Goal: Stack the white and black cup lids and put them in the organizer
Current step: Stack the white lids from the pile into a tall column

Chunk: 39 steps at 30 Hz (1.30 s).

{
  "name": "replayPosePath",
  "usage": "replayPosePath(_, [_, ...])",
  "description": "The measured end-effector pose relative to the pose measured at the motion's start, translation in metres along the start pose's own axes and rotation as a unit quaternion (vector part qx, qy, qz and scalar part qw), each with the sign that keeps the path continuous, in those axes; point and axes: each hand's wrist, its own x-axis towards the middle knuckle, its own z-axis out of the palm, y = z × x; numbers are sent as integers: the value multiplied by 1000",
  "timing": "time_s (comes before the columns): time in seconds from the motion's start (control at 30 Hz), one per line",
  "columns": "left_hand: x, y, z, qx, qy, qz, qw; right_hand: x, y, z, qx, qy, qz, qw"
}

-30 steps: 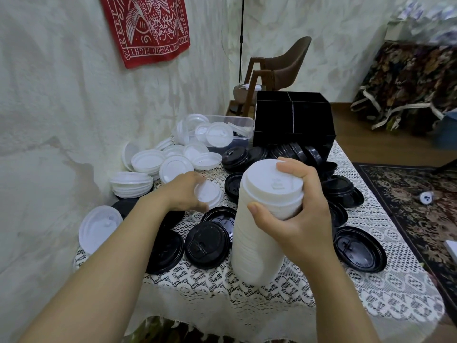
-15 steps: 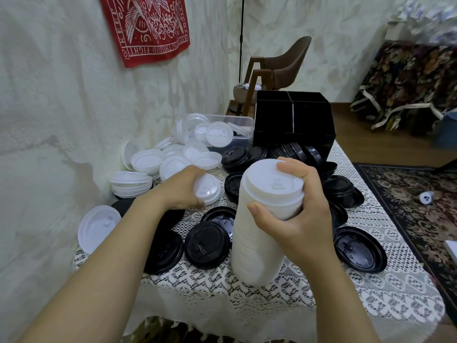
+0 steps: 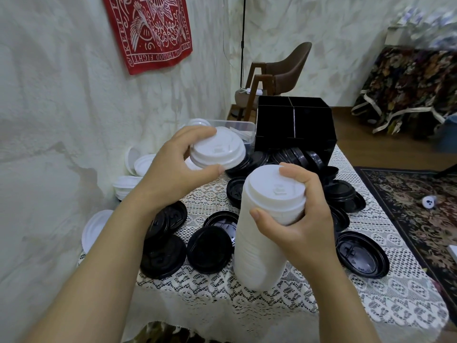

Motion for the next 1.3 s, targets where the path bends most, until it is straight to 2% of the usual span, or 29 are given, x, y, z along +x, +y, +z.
replayPosePath(0.07, [-3,18,1,-58,7,22,998,0,-1,0,5,0,9,1000])
replayPosePath(0.17, [-8,37,12,-91,-33,44,994,0,-4,0,20,2,17,1000])
replayPosePath(0.37, [-19,41,39,-43,-100,57,992,2,-5,0,75,-6,7,997])
replayPosePath(1.07, [-22,41,44,-24,-139,16,990,-3,-1,-4,63,-12,70,996])
replayPosePath(1.17, [-23,43,45,-22,-143,19,989,-2,-4,-5,69,-16,36,997])
replayPosePath(1.3, [-22,46,45,-15,-154,15,988,2,-3,-5,19,-22,-36,999])
